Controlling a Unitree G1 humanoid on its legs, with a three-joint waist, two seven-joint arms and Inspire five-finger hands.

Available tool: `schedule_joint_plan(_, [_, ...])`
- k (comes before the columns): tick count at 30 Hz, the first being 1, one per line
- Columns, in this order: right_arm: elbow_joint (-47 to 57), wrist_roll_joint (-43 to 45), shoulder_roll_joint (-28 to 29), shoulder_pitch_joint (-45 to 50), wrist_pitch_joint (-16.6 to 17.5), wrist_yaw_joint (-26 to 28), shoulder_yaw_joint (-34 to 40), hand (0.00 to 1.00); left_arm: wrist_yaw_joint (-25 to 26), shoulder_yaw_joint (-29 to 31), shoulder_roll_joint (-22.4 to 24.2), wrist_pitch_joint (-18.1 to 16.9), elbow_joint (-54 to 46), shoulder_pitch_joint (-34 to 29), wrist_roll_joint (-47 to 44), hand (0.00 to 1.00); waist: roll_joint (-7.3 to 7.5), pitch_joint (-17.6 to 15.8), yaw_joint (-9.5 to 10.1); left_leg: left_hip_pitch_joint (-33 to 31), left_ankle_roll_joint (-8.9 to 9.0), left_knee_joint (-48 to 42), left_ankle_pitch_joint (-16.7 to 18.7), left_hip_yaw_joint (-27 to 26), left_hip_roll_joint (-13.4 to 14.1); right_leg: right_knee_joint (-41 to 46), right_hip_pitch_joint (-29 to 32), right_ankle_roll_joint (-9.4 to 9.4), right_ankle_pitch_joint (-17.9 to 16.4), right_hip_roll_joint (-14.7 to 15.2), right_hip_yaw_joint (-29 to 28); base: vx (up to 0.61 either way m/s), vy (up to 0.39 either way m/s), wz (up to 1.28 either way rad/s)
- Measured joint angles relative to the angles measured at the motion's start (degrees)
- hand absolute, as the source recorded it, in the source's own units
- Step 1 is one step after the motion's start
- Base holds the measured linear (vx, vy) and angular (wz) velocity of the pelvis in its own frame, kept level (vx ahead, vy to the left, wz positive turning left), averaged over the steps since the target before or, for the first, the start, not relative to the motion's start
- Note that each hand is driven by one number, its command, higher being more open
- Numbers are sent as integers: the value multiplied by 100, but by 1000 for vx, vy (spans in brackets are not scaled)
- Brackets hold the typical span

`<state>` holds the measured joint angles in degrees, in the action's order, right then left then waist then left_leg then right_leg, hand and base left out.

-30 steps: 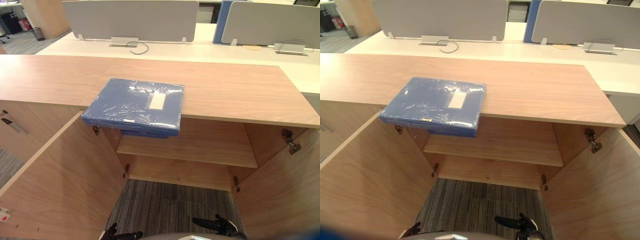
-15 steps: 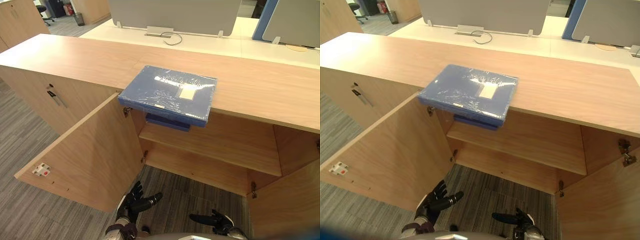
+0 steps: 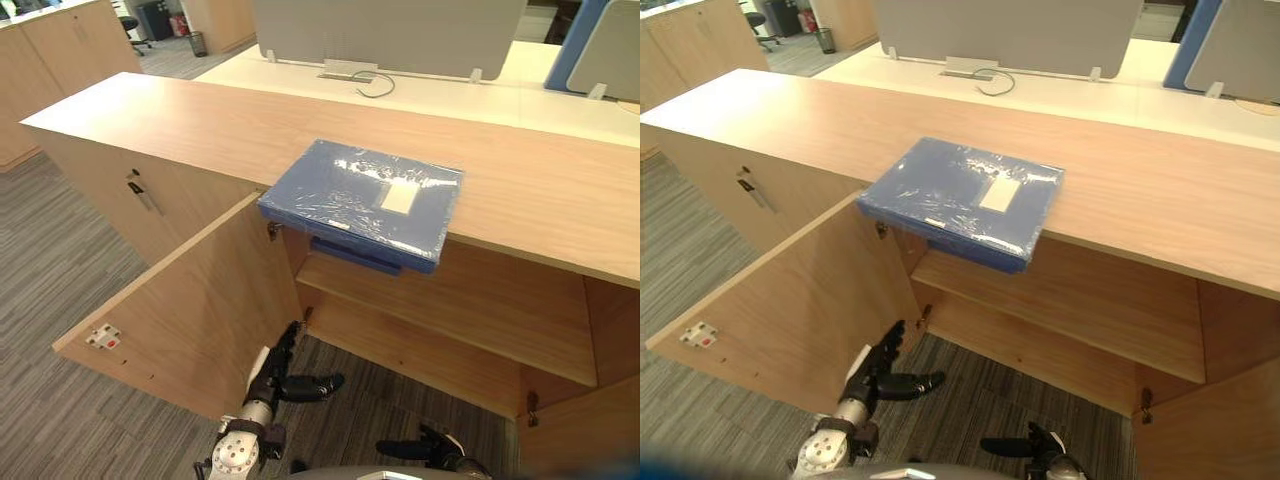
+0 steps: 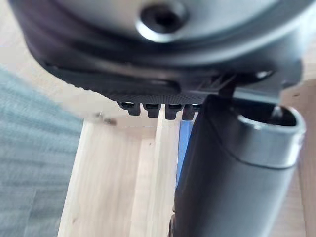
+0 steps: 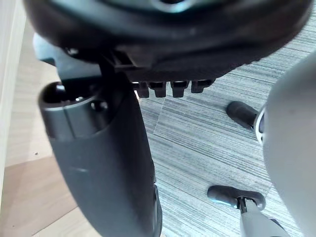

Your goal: Walk over to the cabinet, pick up the folder, carry it to the office cabinet, place the folder inside the office cabinet, then close the office cabinet door

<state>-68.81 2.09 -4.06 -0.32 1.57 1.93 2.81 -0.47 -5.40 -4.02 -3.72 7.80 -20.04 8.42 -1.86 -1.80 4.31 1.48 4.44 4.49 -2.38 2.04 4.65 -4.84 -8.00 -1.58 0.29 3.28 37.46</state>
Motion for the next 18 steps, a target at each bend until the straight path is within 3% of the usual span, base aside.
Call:
schedule_joint_plan(3, [176, 0, 144, 114, -32, -7, 0, 100, 558, 327, -10, 3, -271, 6, 945, 100, 91, 46, 119, 79, -20, 0, 0, 26, -48, -5, -97, -8, -5, 58, 41, -20, 26, 6])
schedule_joint_plan(10, [173, -183, 430, 110, -24, -12, -240, 100, 1278, 436, 96, -2, -1607, 50, 1927, 100, 282, 143, 168, -38, -31, -75, -7, 38, -29, -20, -67, -83, -30, 92, 41, -58, 5, 2])
schedule_joint_plan(18, [47, -200, 449, 111, -10, -46, -387, 100, 1716, 219, 169, -154, -2298, 619, 2787, 100, 268, 343, 162, -120, 7, -89, -3, -111, 20, -4, 125, -69, -36, 37, -124, 2, 3, -9])
